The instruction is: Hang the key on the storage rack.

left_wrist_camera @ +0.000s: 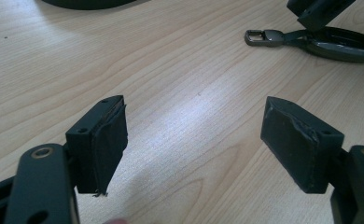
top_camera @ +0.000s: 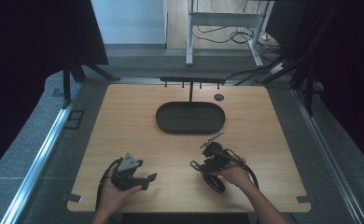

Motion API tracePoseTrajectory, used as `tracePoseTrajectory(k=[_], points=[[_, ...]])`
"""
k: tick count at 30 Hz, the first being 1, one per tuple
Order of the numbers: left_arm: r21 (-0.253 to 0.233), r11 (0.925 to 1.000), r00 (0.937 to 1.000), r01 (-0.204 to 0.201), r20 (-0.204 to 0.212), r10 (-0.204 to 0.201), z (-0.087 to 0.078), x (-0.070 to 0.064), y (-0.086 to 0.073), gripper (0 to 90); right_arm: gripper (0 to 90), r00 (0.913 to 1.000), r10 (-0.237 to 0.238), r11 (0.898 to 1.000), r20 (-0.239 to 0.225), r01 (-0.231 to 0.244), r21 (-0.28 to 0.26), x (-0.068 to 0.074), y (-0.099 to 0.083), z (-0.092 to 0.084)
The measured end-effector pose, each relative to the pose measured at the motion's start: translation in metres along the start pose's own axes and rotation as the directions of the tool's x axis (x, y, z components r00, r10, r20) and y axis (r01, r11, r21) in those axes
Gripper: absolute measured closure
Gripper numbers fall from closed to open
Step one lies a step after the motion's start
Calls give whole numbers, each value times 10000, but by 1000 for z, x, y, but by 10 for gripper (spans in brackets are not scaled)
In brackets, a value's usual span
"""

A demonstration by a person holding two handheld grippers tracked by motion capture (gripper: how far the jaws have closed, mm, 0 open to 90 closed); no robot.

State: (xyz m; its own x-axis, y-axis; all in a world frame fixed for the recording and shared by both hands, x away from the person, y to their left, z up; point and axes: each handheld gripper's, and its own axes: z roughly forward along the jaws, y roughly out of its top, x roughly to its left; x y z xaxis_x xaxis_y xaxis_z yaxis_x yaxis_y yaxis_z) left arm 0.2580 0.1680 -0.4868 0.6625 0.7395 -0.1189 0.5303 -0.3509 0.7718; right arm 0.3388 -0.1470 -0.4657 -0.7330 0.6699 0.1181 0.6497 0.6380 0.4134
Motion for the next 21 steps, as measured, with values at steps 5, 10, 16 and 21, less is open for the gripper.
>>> tracePoseTrajectory(k=[5,10,16,21], points=[[54,10000,10000,-5,-6,5,1,1,-1,232,627,10000,-21,9999,21,21,144,0,1,4],[35,10000,10000,0,-19,0,1,1,-1,232,631,10000,-1,9994,33,0,344,1,2,7],[68,10000,10000,-20,-18,20,2,0,-1,233,631,9999,-86,9987,70,82,497,2,3,11],[84,10000,10000,-47,37,47,2,-1,0,233,636,9999,-61,9979,122,53,639,4,4,14]])
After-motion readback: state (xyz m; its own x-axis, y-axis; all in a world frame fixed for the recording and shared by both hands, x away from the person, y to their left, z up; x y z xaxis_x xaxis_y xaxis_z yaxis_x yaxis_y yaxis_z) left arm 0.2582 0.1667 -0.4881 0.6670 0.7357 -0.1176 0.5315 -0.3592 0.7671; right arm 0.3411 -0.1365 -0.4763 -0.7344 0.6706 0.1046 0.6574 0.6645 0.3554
